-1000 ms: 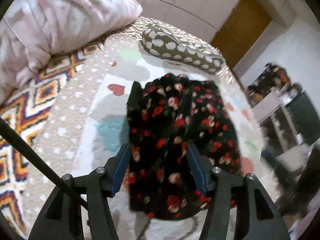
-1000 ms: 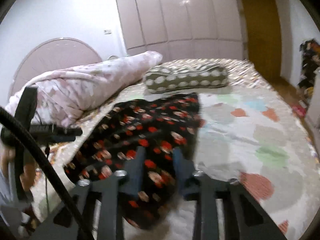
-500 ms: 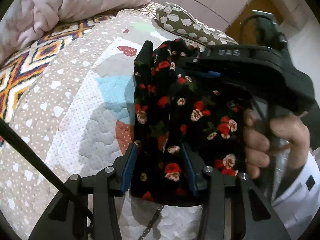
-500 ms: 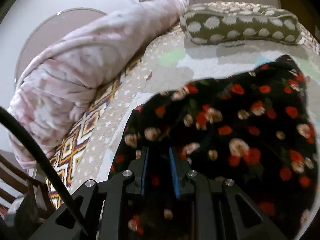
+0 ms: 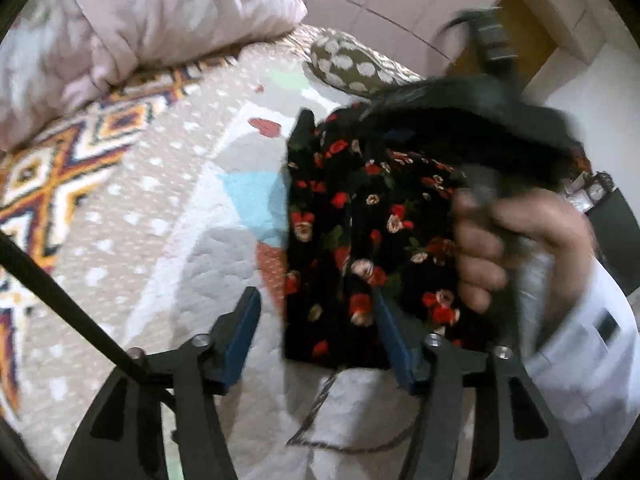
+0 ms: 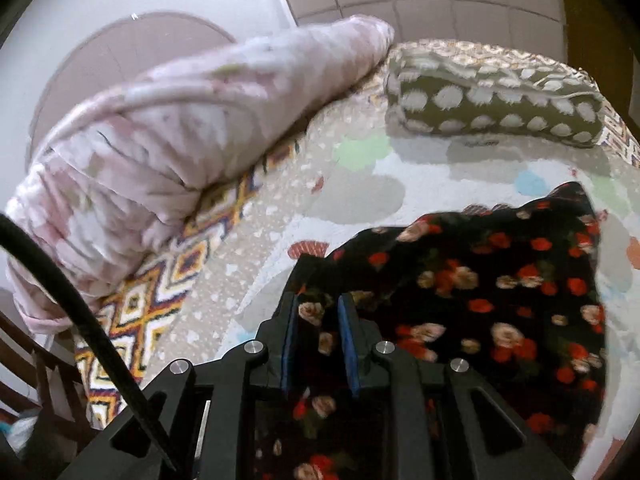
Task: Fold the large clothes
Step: 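Press the folded dress flat with the right gripper while the left gripper holds it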
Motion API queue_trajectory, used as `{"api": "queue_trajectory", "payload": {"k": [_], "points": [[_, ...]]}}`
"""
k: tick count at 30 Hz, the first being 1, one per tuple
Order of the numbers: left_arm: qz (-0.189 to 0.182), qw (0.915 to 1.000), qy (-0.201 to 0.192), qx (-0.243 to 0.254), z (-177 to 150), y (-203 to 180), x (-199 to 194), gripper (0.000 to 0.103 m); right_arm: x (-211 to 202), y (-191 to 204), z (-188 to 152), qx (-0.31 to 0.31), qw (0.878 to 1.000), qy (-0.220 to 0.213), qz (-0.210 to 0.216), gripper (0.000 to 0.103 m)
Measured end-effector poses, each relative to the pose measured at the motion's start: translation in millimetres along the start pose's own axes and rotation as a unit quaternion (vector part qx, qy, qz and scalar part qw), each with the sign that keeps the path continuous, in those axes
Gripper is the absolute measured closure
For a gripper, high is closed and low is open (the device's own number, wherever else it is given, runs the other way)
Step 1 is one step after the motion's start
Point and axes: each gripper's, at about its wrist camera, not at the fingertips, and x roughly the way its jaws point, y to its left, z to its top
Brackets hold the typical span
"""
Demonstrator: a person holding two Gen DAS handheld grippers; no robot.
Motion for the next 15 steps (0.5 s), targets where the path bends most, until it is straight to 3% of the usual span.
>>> {"api": "queue_trajectory", "payload": {"k": [2,3,5,8,12,14,15], "points": [[0.014,0.9999,-0.004,0.006,-5.0,2.2,-8.0,0.043,28.7,0.1,-0.6,-0.007,0.999,0.038,-0.016,0.068],[0.018,0.9998,-0.004,0.008,-7.0,3.6,-10.8,0.042,43.7,-1.4,-2.8,-0.008,0.998,0.062,-0.018,0.068],[0.024,0.9996,-0.009,0.011,-12.1,7.1,-19.5,0.041,45.8,0.6,-0.9,-0.013,0.998,0.064,-0.027,0.068],[0.036,0.9991,-0.022,0.009,-17.9,13.8,-32.7,0.032,1.3,3.1,1.4,-0.006,1.000,0.013,0.007,0.067],[0.040,0.9988,-0.027,0.002,-22.9,18.5,-39.2,0.032,-81.0,-14.9,-22.6,-0.004,0.998,-0.051,0.026,0.067],[0.038,0.9989,-0.026,-0.003,-26.5,18.6,-39.0,0.032,-111.7,-34.9,-47.7,0.014,0.997,-0.070,0.009,0.087],[0.039,0.9989,-0.024,-0.004,-27.8,18.3,-38.1,0.032,-119.4,-42.8,-58.3,0.022,0.997,-0.075,0.001,0.090]]}}
